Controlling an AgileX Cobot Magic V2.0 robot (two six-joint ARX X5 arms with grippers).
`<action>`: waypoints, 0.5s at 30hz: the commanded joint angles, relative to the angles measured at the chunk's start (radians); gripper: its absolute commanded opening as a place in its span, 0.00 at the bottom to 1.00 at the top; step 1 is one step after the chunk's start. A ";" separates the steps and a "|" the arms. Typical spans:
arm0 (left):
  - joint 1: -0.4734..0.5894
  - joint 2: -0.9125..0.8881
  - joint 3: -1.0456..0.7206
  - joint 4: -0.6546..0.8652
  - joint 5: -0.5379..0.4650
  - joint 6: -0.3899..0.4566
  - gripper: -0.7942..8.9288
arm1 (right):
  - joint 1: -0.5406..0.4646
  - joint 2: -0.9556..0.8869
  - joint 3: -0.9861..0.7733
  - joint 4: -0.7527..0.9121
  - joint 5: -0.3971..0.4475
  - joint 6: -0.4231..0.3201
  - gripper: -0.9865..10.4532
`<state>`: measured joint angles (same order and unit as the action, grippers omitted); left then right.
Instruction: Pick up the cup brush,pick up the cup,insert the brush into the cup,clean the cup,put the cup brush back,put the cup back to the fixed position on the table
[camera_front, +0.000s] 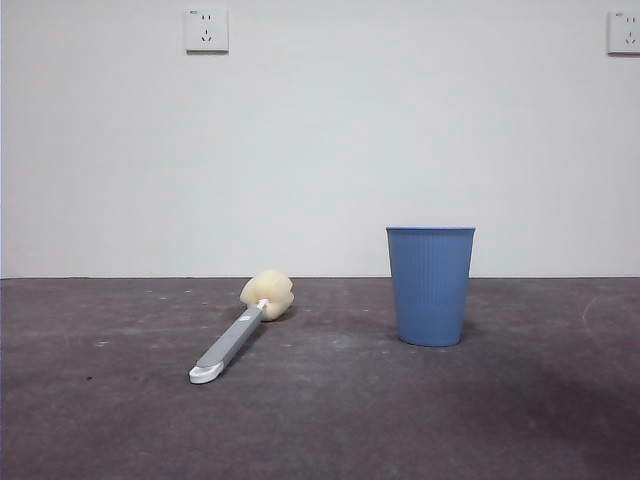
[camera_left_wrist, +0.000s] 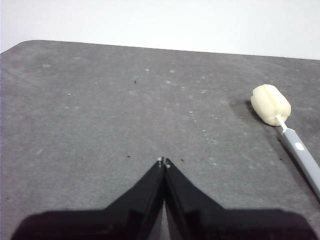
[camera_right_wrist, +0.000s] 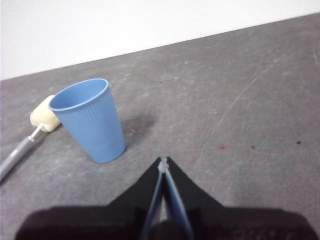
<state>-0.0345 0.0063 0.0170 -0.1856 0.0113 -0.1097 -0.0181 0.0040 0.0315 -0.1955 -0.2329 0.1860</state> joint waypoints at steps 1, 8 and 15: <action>0.003 -0.001 -0.004 0.004 0.031 -0.060 0.08 | 0.000 -0.002 -0.011 0.013 -0.008 0.091 0.08; 0.002 0.000 0.085 -0.038 0.076 -0.142 0.08 | 0.000 -0.002 0.063 0.016 -0.030 0.174 0.08; 0.002 0.047 0.240 -0.145 0.153 -0.155 0.08 | 0.000 0.058 0.210 0.000 -0.059 0.171 0.08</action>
<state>-0.0345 0.0444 0.2420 -0.3229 0.1497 -0.2565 -0.0181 0.0505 0.2226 -0.1951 -0.2779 0.3485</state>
